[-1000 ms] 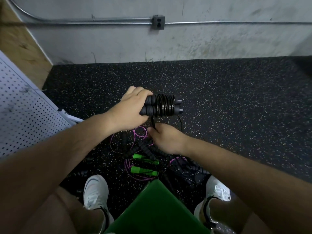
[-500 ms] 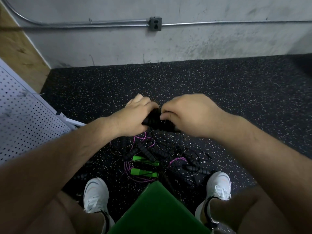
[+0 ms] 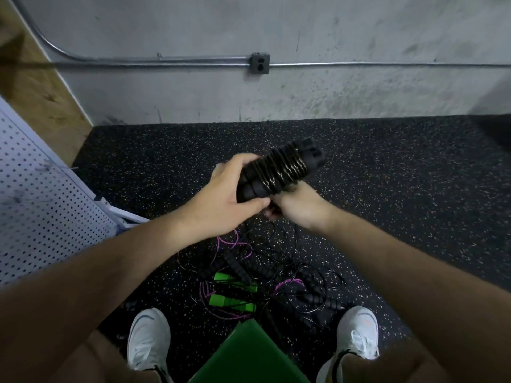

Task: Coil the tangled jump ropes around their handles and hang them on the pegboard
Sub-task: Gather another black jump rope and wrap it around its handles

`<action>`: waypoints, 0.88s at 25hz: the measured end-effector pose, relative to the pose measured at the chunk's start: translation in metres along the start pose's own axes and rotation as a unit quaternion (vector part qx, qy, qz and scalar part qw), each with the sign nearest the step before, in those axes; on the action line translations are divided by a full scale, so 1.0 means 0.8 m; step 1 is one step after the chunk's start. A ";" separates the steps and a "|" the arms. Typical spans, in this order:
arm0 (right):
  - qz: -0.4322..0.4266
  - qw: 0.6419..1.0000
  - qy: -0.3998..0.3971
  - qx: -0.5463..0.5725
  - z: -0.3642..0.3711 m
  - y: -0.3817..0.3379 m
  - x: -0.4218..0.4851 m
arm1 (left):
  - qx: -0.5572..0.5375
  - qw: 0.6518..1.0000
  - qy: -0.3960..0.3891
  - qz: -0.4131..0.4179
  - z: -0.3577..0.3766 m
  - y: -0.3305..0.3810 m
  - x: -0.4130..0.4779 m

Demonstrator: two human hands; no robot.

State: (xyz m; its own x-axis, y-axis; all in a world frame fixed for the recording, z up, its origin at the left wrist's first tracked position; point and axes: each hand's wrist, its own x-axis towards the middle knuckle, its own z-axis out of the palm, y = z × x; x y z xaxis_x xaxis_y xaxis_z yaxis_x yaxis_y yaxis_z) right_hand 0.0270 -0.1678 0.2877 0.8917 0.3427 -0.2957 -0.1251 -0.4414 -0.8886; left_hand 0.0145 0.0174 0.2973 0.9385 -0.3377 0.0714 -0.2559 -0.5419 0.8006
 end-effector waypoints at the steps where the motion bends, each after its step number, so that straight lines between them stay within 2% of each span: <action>1: -0.001 1.000 0.022 0.013 0.015 -0.003 0.003 | 0.025 0.999 0.004 -0.028 0.000 -0.005 0.004; 6: -0.045 0.991 0.105 -0.076 0.036 -0.007 0.006 | 0.011 0.995 0.005 -0.095 -0.002 -0.011 0.015; 9: -0.072 0.982 0.172 -0.022 0.042 -0.015 -0.005 | -0.061 0.992 0.044 -0.106 -0.004 -0.010 0.014; 13: -0.112 0.961 0.236 0.096 0.044 -0.019 -0.016 | -0.132 0.986 0.085 -0.065 -0.007 -0.010 0.009; 15: -0.145 0.956 0.247 0.058 0.041 -0.018 -0.016 | -0.151 0.984 0.085 -0.049 -0.009 -0.010 0.006; 18: -0.222 0.937 0.265 -0.055 0.030 -0.012 -0.015 | -0.211 0.973 0.066 -0.062 -0.008 -0.009 0.005; 22: -0.325 0.911 0.216 -0.131 0.007 -0.015 -0.015 | -0.358 0.929 0.030 -0.093 -0.010 -0.008 0.007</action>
State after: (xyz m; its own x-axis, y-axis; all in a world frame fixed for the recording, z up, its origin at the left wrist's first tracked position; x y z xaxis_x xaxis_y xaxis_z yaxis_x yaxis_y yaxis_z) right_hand 0.0154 -0.1619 0.2999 0.8354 0.2698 0.4790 0.5486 -0.4640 -0.6955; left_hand 0.0237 0.0253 0.2976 0.9680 -0.2335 -0.0920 0.1111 0.0704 0.9913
